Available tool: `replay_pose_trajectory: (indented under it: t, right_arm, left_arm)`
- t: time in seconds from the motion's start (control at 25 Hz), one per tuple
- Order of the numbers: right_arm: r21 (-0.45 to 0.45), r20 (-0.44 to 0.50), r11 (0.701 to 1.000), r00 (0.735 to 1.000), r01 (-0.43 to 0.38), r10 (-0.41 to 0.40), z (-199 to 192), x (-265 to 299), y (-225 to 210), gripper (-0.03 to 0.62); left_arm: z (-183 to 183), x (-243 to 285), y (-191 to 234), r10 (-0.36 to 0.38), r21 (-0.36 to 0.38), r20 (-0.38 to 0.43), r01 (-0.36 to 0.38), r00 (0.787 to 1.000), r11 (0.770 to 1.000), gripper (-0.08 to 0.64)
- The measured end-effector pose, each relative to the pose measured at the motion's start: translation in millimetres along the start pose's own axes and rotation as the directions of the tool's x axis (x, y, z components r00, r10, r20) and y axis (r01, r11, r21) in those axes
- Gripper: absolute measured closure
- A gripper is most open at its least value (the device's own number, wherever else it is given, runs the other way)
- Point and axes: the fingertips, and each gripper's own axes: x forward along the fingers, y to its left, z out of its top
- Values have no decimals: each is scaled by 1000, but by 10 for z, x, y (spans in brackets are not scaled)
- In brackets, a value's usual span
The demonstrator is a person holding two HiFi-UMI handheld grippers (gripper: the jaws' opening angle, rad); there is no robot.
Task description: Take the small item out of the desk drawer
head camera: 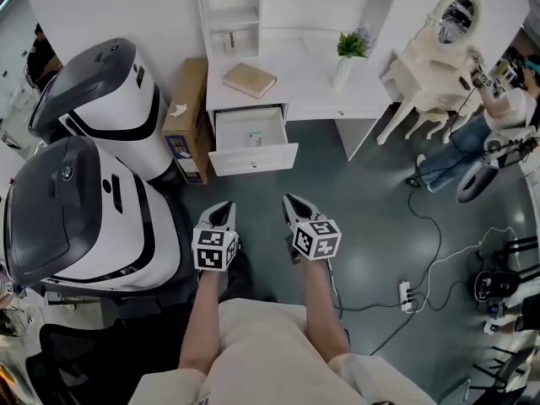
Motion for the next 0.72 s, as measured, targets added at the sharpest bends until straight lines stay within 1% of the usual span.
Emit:
replay_pose_trajectory:
  t: [0.12, 0.28, 0.4, 0.52, 0.72]
  right_arm:
    - [15, -4, 1000, 1000, 0, 0, 159, 355, -126, 568]
    - [4, -42, 1000, 999, 18, -18, 336, 871, -262, 568]
    - [24, -46, 999, 998, 42, -41, 486, 1273, -379, 568]
    - [44, -52, 997, 997, 60, -58, 588, 1661, -450, 568]
    - [32, -80, 997, 994, 70, -67, 718, 2308, -479, 568]
  left_arm:
    - [195, 340, 218, -28, -22, 7, 29, 1000, 999, 545]
    - [472, 809, 602, -57, -66, 21, 59, 998, 996, 545]
    - [653, 1123, 870, -89, -54, 16, 89, 996, 995, 545]
    - [721, 1389, 1153, -110, -48, 7, 111, 994, 993, 545]
    - [846, 1805, 1640, -134, -67, 1, 133, 991, 989, 546]
